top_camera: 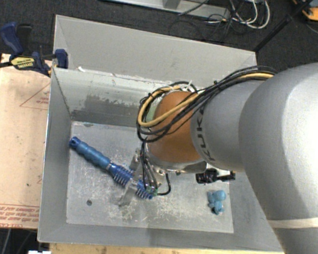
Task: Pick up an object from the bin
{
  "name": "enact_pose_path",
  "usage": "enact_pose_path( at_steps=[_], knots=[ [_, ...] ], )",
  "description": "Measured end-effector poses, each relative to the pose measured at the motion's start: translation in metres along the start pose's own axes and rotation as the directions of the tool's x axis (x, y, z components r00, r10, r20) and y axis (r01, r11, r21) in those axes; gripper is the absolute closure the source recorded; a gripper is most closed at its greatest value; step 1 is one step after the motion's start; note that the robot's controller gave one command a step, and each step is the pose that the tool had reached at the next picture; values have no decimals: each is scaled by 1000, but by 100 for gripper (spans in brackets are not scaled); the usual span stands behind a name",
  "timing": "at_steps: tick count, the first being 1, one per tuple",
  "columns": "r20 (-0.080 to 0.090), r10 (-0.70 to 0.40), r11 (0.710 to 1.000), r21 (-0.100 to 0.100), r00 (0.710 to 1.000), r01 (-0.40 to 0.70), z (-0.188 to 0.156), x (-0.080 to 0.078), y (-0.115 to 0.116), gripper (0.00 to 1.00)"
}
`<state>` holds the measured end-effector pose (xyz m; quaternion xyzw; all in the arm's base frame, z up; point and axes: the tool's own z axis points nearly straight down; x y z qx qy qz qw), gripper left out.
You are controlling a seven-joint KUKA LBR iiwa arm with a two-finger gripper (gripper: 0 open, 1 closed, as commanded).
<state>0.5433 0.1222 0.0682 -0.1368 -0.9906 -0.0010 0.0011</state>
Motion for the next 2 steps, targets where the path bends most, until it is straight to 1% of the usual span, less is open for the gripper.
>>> enact_pose_path(
  at_steps=[1, 2],
  knots=[
    [0, 1, 1000, 1, 1000, -1, 0, 0, -1, 100],
    [7, -1, 1000, -2, 1000, 1, -75, -1, 0, 100]
  ],
)
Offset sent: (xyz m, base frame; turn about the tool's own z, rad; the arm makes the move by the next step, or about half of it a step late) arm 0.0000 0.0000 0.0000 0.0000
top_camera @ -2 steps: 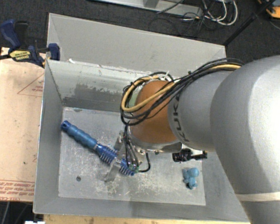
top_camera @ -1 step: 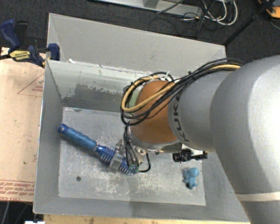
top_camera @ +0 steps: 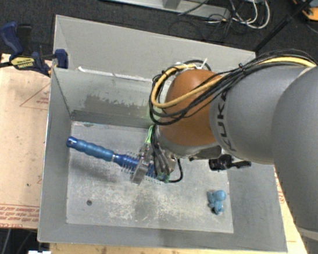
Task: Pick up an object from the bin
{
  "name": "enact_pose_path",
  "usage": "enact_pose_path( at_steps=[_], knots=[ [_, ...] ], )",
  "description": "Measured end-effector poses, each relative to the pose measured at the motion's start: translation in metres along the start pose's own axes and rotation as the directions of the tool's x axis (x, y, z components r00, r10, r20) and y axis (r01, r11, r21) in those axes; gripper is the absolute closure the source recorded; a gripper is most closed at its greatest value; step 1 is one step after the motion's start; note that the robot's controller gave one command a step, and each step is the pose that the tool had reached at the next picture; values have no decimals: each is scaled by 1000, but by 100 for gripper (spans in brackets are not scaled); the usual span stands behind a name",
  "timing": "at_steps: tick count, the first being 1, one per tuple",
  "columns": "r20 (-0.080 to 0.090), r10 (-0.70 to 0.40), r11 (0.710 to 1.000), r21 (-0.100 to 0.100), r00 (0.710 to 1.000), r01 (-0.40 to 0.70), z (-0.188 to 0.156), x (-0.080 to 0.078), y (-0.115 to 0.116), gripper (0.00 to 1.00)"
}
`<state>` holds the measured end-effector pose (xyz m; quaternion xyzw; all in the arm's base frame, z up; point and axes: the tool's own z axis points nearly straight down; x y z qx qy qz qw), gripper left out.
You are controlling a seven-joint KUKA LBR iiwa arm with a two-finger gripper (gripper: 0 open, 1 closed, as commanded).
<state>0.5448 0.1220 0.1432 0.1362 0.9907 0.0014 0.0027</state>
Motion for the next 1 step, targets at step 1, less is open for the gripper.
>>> enact_pose_path(
  at_steps=[1],
  knots=[
    [-4, -2, 1000, 2, 1000, 2, -11, 0, 0, 100]
  ],
)
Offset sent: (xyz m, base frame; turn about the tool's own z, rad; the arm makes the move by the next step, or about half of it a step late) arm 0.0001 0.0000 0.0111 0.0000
